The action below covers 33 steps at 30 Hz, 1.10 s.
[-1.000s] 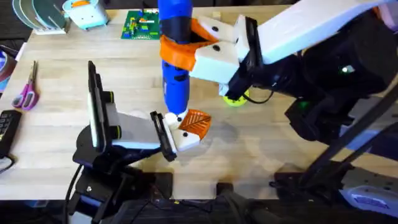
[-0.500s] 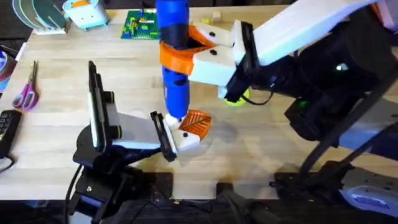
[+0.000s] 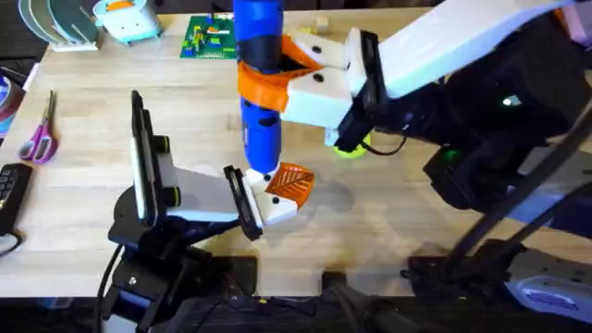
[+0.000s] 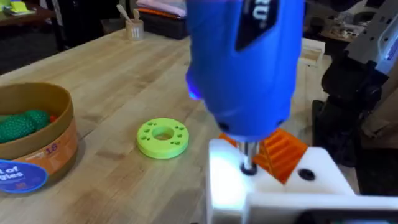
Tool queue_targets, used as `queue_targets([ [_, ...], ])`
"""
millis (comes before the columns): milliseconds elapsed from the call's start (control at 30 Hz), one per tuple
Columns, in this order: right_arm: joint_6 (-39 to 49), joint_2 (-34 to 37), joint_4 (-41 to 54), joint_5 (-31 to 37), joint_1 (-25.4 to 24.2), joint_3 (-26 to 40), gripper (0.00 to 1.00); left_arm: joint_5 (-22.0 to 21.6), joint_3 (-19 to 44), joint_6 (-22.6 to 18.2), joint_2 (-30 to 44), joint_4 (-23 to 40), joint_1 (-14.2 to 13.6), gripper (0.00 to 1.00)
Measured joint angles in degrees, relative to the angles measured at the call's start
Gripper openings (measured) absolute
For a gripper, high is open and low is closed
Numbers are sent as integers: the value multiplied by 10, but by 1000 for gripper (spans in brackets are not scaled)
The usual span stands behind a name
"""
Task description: Pick up the gripper from the table and insert it into the empty holder that is missing its gripper. Then pick up a screw, insert it into the mounting hole, and use the screwdriver to tighten it. Finally, clean up the table by picking up the vegetable and placing it into the bucket.
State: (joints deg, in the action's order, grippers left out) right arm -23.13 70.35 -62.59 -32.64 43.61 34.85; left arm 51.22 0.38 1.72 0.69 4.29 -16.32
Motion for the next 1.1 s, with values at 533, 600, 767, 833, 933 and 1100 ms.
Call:
queue_targets([
  [533,-37,1,-28,-4,-16,0,23,0,0,0,0,0,0,8],
  [600,-37,5,-29,-4,-13,0,23,0,0,0,0,0,0,8],
  [767,-37,21,-26,-4,-4,0,23,0,0,0,0,0,0,8],
  [833,-37,22,-25,-4,-3,0,23,0,0,0,0,0,0,8],
  [933,-37,22,-26,-4,-3,0,23,0,0,0,0,0,0,8],
  [1100,-40,22,-41,-5,-12,0,23,0,0,0,0,0,0,8],
])
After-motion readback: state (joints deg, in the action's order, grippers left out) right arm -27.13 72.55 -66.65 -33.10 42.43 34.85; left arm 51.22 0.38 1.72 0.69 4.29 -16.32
